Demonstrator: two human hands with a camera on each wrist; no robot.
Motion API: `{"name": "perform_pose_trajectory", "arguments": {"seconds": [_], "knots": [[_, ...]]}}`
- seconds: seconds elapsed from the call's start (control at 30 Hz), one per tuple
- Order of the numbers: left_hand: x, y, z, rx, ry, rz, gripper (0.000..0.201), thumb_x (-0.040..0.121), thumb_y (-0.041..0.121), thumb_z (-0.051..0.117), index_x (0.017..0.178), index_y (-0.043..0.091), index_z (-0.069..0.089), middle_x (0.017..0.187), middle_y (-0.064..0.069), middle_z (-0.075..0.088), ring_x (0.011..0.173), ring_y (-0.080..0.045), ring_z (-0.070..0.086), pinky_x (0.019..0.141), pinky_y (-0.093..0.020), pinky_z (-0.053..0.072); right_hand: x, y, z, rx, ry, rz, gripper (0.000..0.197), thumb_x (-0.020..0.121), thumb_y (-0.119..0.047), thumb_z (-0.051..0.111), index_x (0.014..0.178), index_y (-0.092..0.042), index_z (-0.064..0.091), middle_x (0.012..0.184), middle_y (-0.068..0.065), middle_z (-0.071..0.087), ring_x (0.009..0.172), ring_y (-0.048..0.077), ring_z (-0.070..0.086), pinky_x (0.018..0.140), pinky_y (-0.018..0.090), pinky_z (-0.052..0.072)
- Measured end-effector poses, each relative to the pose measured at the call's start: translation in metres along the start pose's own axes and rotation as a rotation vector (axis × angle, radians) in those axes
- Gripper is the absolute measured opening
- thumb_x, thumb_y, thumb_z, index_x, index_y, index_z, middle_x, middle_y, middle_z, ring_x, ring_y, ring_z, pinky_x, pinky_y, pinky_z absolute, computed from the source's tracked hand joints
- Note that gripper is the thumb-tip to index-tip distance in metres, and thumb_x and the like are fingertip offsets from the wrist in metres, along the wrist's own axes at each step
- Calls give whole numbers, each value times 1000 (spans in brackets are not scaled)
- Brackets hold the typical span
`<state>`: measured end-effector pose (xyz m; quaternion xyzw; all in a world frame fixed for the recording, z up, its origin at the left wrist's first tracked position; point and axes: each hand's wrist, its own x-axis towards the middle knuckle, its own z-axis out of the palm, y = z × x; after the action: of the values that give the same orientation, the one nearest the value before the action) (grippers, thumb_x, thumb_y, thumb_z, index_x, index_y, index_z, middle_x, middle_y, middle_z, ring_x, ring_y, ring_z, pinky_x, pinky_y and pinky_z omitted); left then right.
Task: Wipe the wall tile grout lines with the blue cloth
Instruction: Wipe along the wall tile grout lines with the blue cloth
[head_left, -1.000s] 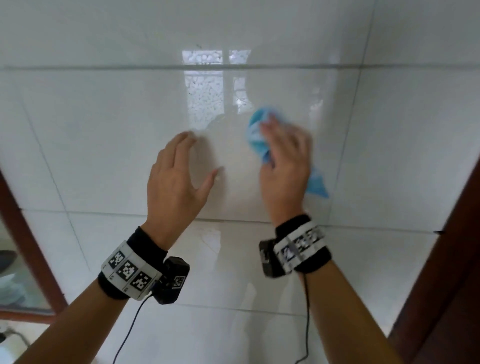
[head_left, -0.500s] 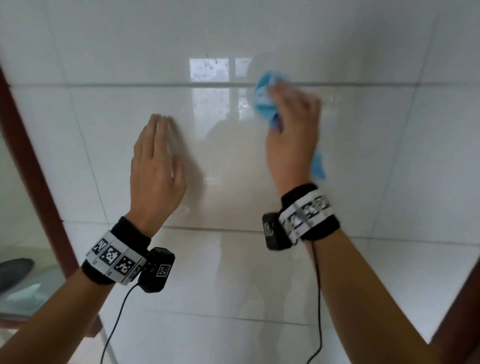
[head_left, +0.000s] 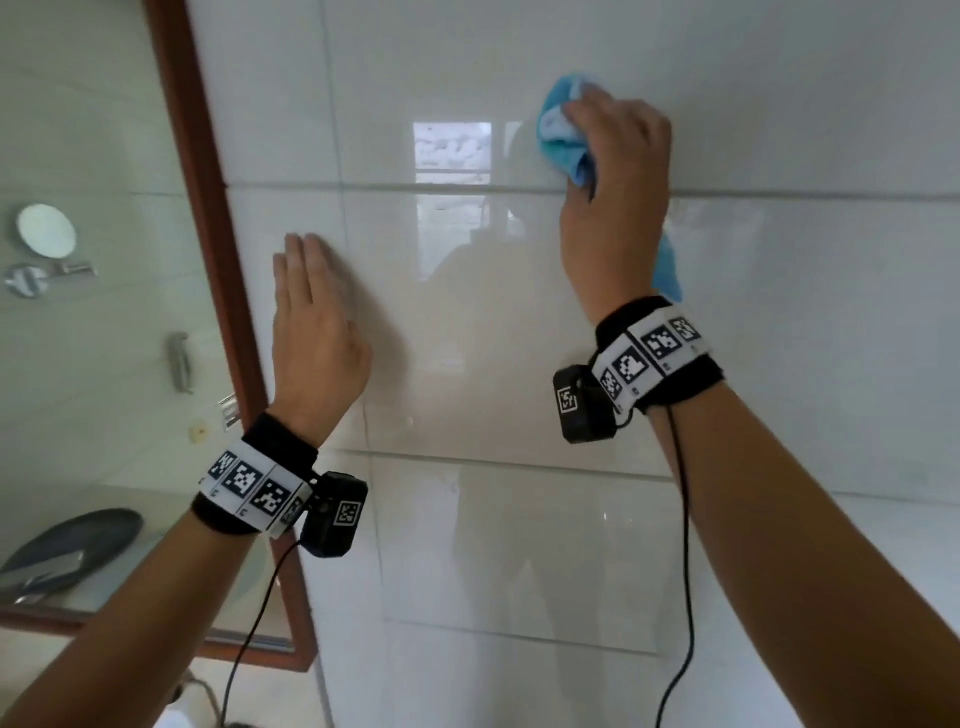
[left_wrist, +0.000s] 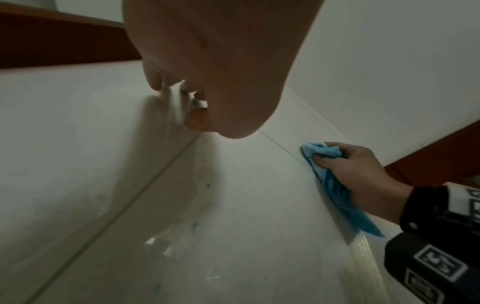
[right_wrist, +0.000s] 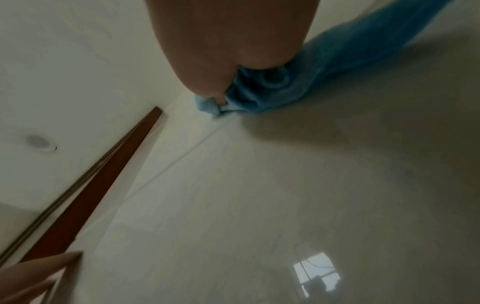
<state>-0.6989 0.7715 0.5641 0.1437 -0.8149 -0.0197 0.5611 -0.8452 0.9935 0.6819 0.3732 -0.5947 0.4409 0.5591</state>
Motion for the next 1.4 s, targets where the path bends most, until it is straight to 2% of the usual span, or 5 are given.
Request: {"name": "perform_pose_trajectory", "arguments": {"seconds": [0.3, 0.57, 0.8, 1.13, 1.4], "knots": [[-7, -41, -10, -101, -65, -3, 106, 70, -24, 36, 167, 13, 16, 174, -8, 14, 162, -22, 11, 130, -40, 23, -118, -70, 78, -67, -488, -565, 58, 71, 12, 76, 127, -3, 70, 137, 12, 66, 124, 30, 51, 109, 45, 47], [-7, -49, -16, -135, -47, 0, 113, 67, -26, 37, 167, 24, 23, 173, 5, 19, 159, -10, 18, 110, 4, 16, -19, -106, 106, -39, -228, -282, 45, 84, 8, 57, 123, -11, 70, 138, 3, 66, 122, 32, 56, 98, 41, 53], [-3, -61, -11, -127, -66, 40, 105, 71, -25, 42, 165, 18, 27, 172, 1, 24, 157, -13, 28, 107, -24, 48, -73, -115, 119, -19, -425, -464, 56, 75, 15, 71, 127, -7, 69, 139, 9, 65, 126, 30, 53, 108, 41, 48], [-3, -66, -18, -95, -106, 69, 113, 69, -30, 40, 167, 23, 21, 173, 10, 17, 158, -3, 17, 104, -13, 39, 46, -124, 112, -3, -181, -294, 42, 81, 13, 56, 111, -10, 72, 120, 5, 67, 115, 26, 59, 86, 36, 56], [-10, -72, -25, -119, -114, 59, 87, 78, -16, 44, 159, 16, 43, 169, 3, 33, 119, -23, 66, 73, -28, 57, -111, -107, 119, -40, -565, -515, 57, 77, 8, 59, 132, -3, 66, 142, 14, 61, 131, 34, 52, 113, 48, 43]]}}
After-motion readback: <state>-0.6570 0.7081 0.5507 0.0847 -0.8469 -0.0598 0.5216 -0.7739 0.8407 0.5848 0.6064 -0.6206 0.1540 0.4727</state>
